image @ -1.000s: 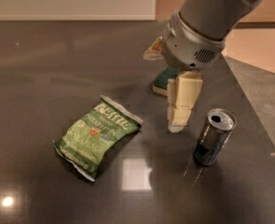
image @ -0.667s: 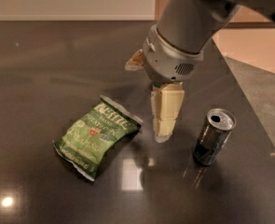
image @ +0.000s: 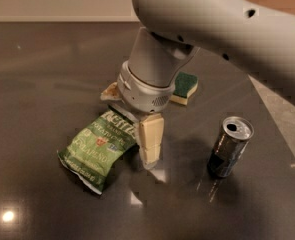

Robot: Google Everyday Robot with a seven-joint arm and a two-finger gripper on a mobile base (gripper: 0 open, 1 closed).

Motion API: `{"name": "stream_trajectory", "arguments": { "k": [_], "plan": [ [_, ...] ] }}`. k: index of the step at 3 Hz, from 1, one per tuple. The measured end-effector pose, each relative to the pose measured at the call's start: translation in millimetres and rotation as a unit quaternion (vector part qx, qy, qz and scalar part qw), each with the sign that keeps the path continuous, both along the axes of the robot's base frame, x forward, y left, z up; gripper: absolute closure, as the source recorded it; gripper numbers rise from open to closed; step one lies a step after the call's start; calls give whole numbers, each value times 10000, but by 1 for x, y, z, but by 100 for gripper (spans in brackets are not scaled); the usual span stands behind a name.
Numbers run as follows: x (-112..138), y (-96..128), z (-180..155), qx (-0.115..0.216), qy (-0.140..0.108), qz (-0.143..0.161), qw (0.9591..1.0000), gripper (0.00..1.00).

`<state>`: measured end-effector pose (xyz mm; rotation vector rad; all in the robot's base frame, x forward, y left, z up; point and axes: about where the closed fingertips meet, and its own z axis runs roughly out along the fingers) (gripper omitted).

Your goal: Pick green jalapeno chip bag

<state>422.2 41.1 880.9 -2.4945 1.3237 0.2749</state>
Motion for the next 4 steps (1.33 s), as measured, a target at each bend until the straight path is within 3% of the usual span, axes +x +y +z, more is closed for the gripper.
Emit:
{"name": "stream_trajectory", "arguments": {
  "k": [1,2,3,4],
  "plan": [
    [5,18,-18,-37,-118,430,9990,0],
    [18,35,-37,-178,-317,934,9950,0],
    [22,41,-48,-431,-248,1268,9907,18],
    [25,41,-48,-518,-161,1329,9896,100]
  ]
}}
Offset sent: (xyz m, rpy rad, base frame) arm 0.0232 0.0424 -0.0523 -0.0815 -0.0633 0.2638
